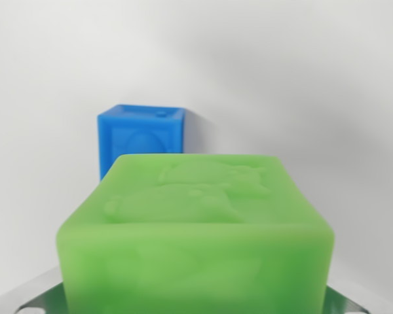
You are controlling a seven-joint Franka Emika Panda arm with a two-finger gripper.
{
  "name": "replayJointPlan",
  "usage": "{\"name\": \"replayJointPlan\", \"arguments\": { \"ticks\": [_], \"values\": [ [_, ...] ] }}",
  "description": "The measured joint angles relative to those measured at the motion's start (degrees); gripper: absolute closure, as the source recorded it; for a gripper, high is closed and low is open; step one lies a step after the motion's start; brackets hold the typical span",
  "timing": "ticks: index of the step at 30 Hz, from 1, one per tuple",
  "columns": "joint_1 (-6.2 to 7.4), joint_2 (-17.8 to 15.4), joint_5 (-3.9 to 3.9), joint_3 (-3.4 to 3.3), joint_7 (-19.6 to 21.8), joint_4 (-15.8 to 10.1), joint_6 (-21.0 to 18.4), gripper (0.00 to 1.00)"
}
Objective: Stack cube
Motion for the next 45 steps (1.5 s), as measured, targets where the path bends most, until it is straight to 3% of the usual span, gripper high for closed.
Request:
{"name": "replayJointPlan", "arguments": {
  "ticks": [24,45],
  "values": [
    [2.83,-2.88,0.31,0.97,4.79,-0.60,-2.28,1.00],
    [2.89,5.15,-0.91,0.72,5.91,-1.55,6.14,1.00]
  ]
}}
